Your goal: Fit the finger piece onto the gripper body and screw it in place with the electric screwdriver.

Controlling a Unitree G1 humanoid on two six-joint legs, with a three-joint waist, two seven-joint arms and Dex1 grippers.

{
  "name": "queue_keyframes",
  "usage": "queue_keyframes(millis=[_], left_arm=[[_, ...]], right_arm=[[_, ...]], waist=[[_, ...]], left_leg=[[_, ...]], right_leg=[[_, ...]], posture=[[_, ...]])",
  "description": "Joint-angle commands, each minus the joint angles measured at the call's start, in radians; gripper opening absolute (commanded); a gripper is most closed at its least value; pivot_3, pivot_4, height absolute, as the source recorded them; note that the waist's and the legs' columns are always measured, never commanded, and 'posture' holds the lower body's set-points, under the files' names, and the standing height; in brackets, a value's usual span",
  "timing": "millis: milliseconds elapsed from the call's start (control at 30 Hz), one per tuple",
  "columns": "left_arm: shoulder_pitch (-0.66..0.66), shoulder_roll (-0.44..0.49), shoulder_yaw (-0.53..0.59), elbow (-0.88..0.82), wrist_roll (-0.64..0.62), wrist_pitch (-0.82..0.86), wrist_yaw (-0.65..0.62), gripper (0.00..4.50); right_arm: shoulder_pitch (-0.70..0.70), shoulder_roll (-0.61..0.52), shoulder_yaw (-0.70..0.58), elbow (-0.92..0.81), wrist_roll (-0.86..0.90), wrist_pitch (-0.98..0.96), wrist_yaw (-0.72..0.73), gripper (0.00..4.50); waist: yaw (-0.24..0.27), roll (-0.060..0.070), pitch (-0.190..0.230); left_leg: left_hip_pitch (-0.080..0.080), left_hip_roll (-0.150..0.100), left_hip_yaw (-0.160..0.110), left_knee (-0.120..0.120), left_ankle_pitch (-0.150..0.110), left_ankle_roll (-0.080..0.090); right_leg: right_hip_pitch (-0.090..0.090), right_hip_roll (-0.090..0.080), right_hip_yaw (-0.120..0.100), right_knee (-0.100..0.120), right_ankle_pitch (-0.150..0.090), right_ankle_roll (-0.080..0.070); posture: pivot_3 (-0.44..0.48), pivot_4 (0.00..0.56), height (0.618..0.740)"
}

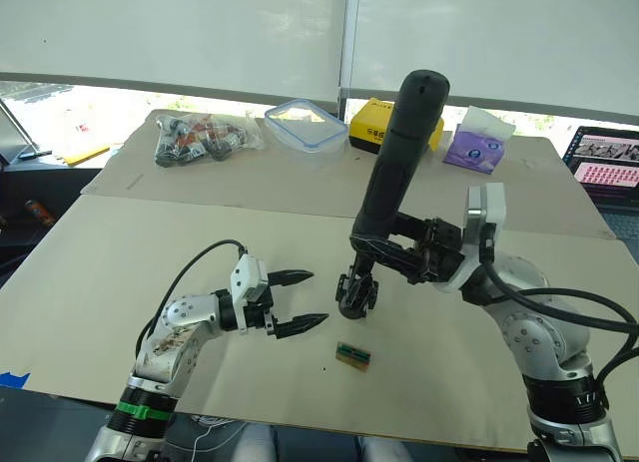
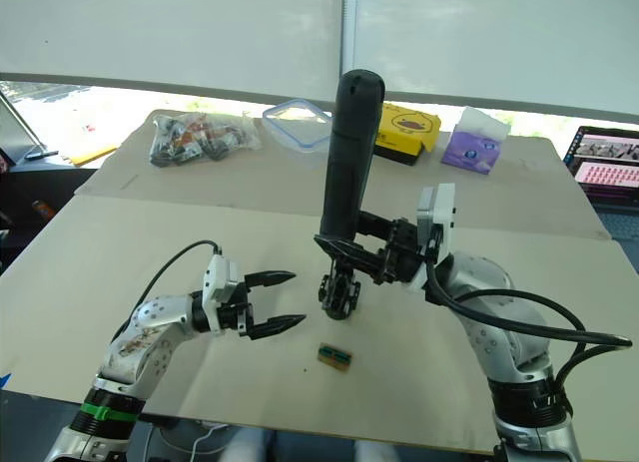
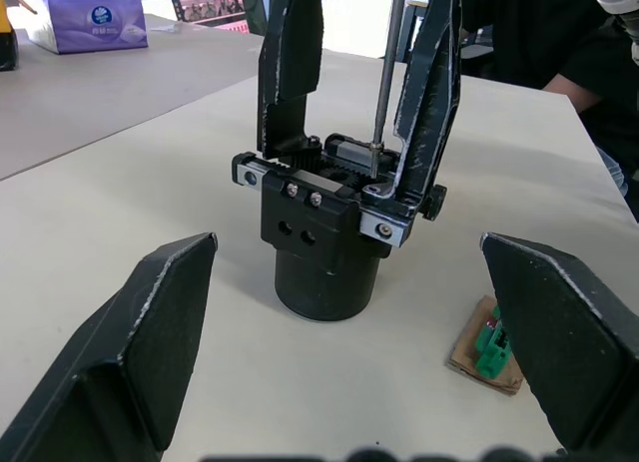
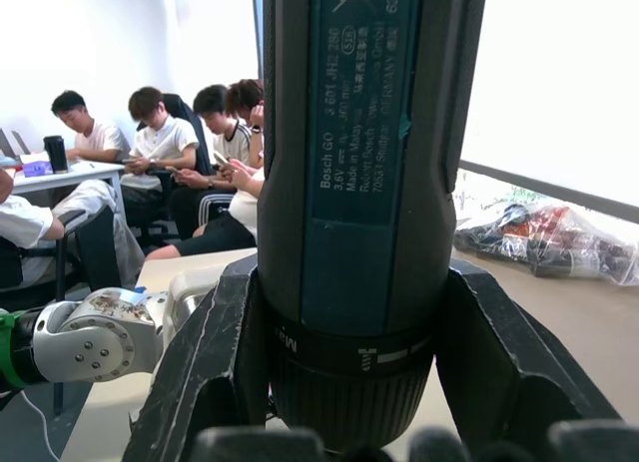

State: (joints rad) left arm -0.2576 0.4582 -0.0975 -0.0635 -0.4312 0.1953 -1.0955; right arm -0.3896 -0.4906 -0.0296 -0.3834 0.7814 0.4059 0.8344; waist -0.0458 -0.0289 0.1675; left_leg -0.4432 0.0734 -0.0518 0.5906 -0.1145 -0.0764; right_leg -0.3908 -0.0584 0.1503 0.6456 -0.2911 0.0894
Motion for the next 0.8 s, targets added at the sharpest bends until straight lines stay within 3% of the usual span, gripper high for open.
queue_keyframes(millis=[33, 800], left_arm=[[0.002, 0.005, 0.001, -0.040, -0.001, -0.017, -0.002, 4.50], [0.007, 0.011, -0.004, -0.038, 0.004, -0.025, -0.010, 4.50]], right_arm=[[-0.024, 0.001, -0.019, -0.030, 0.004, -0.013, 0.008, 1.91], [-0.027, -0.011, -0.030, -0.015, -0.023, 0.002, 0.008, 1.91]], waist=[[0.000, 0.000, 0.000], [0.000, 0.000, 0.000]], left_leg=[[0.000, 0.000, 0.000, 0.000, 0.000, 0.000], [-0.001, 0.000, 0.000, 0.000, 0.000, 0.000]], right_leg=[[0.000, 0.000, 0.000, 0.000, 0.000, 0.000], [-0.001, 0.000, 0.000, 0.000, 0.000, 0.000]], posture=[[0.000, 0.150, 0.740], [0.000, 0.150, 0.740]])
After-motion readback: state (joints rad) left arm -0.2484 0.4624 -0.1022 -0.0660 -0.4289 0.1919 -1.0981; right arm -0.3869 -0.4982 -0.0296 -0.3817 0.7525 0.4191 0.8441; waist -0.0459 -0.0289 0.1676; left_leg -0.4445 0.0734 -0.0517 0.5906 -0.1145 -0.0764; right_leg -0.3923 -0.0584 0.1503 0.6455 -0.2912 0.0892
